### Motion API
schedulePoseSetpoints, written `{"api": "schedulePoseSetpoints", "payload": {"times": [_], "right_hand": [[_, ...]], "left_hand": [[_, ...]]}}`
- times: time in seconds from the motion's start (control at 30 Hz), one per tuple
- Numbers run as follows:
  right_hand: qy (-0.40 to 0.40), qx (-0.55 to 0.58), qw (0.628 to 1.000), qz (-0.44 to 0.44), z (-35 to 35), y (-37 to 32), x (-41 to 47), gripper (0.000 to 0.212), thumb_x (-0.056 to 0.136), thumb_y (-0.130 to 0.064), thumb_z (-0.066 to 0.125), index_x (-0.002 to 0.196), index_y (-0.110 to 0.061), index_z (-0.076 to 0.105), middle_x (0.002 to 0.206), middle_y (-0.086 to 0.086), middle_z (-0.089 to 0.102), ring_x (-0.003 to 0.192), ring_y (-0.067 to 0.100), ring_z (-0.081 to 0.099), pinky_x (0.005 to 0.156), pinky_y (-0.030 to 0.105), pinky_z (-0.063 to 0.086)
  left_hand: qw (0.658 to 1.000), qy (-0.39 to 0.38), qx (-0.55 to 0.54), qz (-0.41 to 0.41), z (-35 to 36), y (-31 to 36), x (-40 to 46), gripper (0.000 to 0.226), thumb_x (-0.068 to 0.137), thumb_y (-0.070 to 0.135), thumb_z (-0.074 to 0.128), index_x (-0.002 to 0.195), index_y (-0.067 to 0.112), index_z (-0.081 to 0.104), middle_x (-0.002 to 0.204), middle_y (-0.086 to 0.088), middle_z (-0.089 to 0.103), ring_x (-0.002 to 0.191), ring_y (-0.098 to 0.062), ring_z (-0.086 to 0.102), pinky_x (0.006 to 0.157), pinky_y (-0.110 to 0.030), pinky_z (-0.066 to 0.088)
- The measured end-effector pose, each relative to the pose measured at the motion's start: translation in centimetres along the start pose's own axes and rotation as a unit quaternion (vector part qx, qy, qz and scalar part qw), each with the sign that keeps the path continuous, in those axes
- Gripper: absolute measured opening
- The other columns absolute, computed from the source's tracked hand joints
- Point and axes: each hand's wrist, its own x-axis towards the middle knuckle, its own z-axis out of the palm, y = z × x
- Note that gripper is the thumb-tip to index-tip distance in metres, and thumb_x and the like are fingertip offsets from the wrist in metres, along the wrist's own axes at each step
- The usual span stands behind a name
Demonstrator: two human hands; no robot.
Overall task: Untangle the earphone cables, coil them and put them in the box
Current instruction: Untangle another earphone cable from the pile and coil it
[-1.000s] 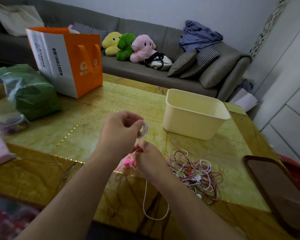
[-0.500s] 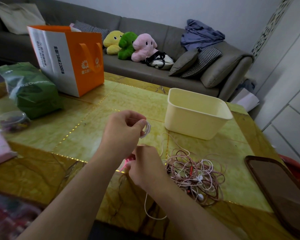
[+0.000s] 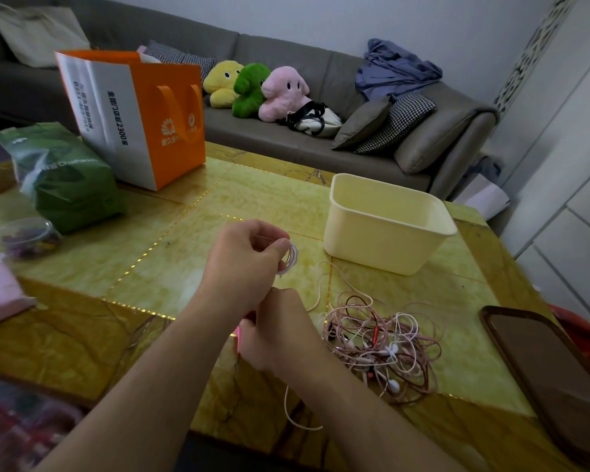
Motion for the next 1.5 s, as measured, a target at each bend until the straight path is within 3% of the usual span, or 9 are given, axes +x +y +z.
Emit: {"api": "schedulePoseSetpoints", "payload": {"times": [0.07, 0.17, 0.4, 0.53, 0.67, 0.83, 1.0, 1.27, 1.5], "right_hand": [[0.005, -0.032, 0.999, -0.014, 0.6, 0.0, 0.0, 0.022, 0.092, -0.01, 0.058, 0.074, -0.021, 0.055, 0.088, 0.01, 0.074, 0.07, 0.021, 0.062, 0.055, 0.016, 0.03], [0.008, -0.047, 0.999, -0.019, 1.4, 0.0, -0.1, 0.017, 0.09, -0.01, 0.057, 0.074, -0.015, 0.058, 0.087, 0.014, 0.069, 0.076, 0.033, 0.064, 0.062, 0.037, 0.047], [0.023, -0.021, 0.999, -0.019, 2.2, 0.2, -0.5, 0.019, 0.09, -0.009, 0.058, 0.08, -0.024, 0.054, 0.095, 0.008, 0.065, 0.078, 0.025, 0.065, 0.065, 0.029, 0.043], [0.036, 0.023, 0.999, 0.002, 2.1, 0.2, -0.8, 0.027, 0.092, -0.011, 0.062, 0.073, -0.024, 0.047, 0.082, -0.004, 0.051, 0.063, 0.011, 0.047, 0.059, 0.019, 0.035], [0.026, 0.118, 0.99, 0.072, 1.6, 0.5, -0.9, 0.023, 0.096, -0.013, 0.067, 0.074, -0.02, 0.063, 0.073, -0.007, 0.064, 0.058, 0.004, 0.054, 0.054, 0.007, 0.036], [0.054, 0.355, 0.921, 0.151, 0.1, 1.8, -1.4, 0.018, 0.099, 0.0, 0.063, 0.091, -0.015, 0.069, 0.078, 0.009, 0.074, 0.064, 0.011, 0.069, 0.066, 0.031, 0.061], [0.046, 0.464, 0.878, 0.107, -1.7, 2.4, -2.5, 0.021, 0.101, 0.014, 0.053, 0.101, 0.003, 0.071, 0.087, 0.013, 0.074, 0.07, 0.014, 0.075, 0.071, 0.024, 0.06], [0.098, 0.468, 0.869, 0.124, -7.4, 3.3, -5.2, 0.013, 0.092, 0.008, 0.074, 0.101, -0.001, 0.072, 0.084, 0.023, 0.076, 0.064, 0.023, 0.071, 0.055, 0.03, 0.057], [0.148, 0.409, 0.887, 0.155, -11.7, 5.6, -8.1, 0.011, 0.09, -0.001, 0.081, 0.09, -0.01, 0.076, 0.071, 0.008, 0.074, 0.058, 0.014, 0.063, 0.051, 0.024, 0.051]], "left_hand": [[1.0, -0.002, 0.003, -0.002, 0.0, 0.0, 0.0, 0.009, 0.097, 0.015, 0.073, 0.094, 0.023, 0.077, 0.076, 0.004, 0.077, 0.063, -0.002, 0.07, 0.067, -0.025, 0.05], [1.0, -0.005, -0.003, -0.004, -0.1, 0.0, 0.0, 0.009, 0.096, 0.015, 0.073, 0.094, 0.022, 0.077, 0.077, 0.003, 0.078, 0.064, -0.005, 0.071, 0.068, -0.027, 0.051], [1.0, -0.007, -0.003, -0.007, -0.1, 0.0, 0.0, 0.009, 0.097, 0.015, 0.073, 0.094, 0.022, 0.077, 0.078, 0.001, 0.078, 0.066, -0.009, 0.072, 0.068, -0.029, 0.053], [1.0, -0.007, -0.002, -0.007, 0.0, 0.0, 0.1, 0.008, 0.097, 0.014, 0.073, 0.095, 0.021, 0.077, 0.079, 0.001, 0.078, 0.064, -0.007, 0.072, 0.067, -0.026, 0.053], [1.0, -0.007, 0.0, -0.007, -0.1, -0.1, 0.2, 0.009, 0.097, 0.014, 0.074, 0.093, 0.021, 0.077, 0.078, 0.002, 0.078, 0.063, -0.006, 0.072, 0.065, -0.026, 0.052], [1.0, 0.002, 0.009, -0.001, -0.1, 0.1, 0.2, 0.009, 0.096, 0.016, 0.074, 0.093, 0.023, 0.077, 0.079, 0.002, 0.078, 0.062, -0.003, 0.071, 0.06, -0.018, 0.05], [1.0, 0.005, 0.009, 0.002, -0.1, 0.1, 0.1, 0.009, 0.096, 0.015, 0.074, 0.093, 0.023, 0.077, 0.076, 0.002, 0.077, 0.062, -0.003, 0.071, 0.061, -0.017, 0.05], [1.0, -0.017, 0.004, 0.022, 0.7, 0.4, -0.7, 0.008, 0.096, 0.014, 0.075, 0.093, 0.021, 0.078, 0.073, 0.003, 0.077, 0.065, -0.007, 0.073, 0.068, -0.025, 0.054], [0.997, -0.07, -0.014, 0.032, 3.0, 1.4, -2.9, 0.009, 0.095, 0.014, 0.075, 0.094, 0.022, 0.078, 0.079, 0.001, 0.078, 0.07, -0.011, 0.074, 0.072, -0.027, 0.055]]}}
